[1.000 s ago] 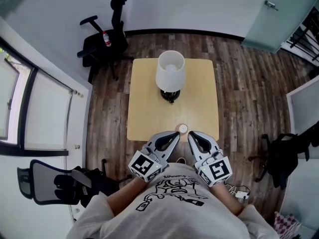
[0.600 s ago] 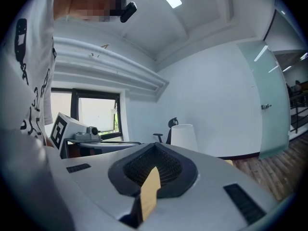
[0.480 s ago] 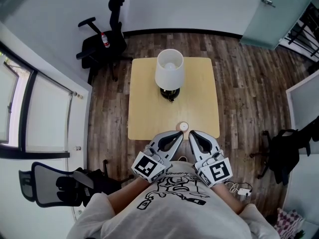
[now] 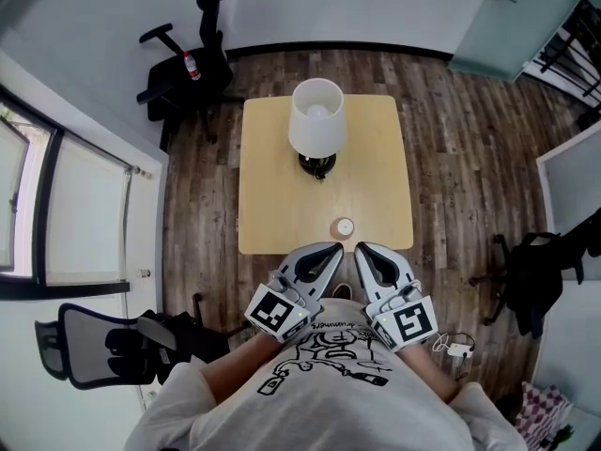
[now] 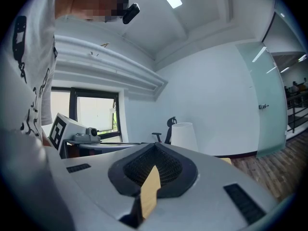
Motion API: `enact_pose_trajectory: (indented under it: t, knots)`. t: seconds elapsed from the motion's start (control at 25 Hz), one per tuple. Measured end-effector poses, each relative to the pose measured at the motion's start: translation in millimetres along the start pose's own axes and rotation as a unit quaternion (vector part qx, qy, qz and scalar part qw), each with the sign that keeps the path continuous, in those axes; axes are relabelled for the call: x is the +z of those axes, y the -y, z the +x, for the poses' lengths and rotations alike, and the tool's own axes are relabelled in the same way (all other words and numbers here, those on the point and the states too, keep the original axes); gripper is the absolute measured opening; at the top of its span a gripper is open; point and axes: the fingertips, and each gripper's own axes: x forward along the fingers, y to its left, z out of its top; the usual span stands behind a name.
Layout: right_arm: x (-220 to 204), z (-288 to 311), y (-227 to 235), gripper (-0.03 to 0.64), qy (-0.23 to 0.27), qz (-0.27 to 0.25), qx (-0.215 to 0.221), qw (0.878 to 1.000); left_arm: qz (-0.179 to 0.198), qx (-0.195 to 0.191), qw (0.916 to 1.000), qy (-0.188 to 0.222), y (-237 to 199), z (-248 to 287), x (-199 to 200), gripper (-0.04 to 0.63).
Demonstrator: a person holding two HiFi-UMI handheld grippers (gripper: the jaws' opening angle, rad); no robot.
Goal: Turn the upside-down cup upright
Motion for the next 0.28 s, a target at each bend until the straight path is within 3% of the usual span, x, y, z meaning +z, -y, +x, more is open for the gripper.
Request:
enact_pose_trajectory:
  t: [0.28]
  knots:
    - [-5.2,-1.6,-2.7,0.023,-0.003,0.004,-0.004,1.0,0.001,0.009,1.0,-0.001,-3.6,-7.3,-1.6,0.008]
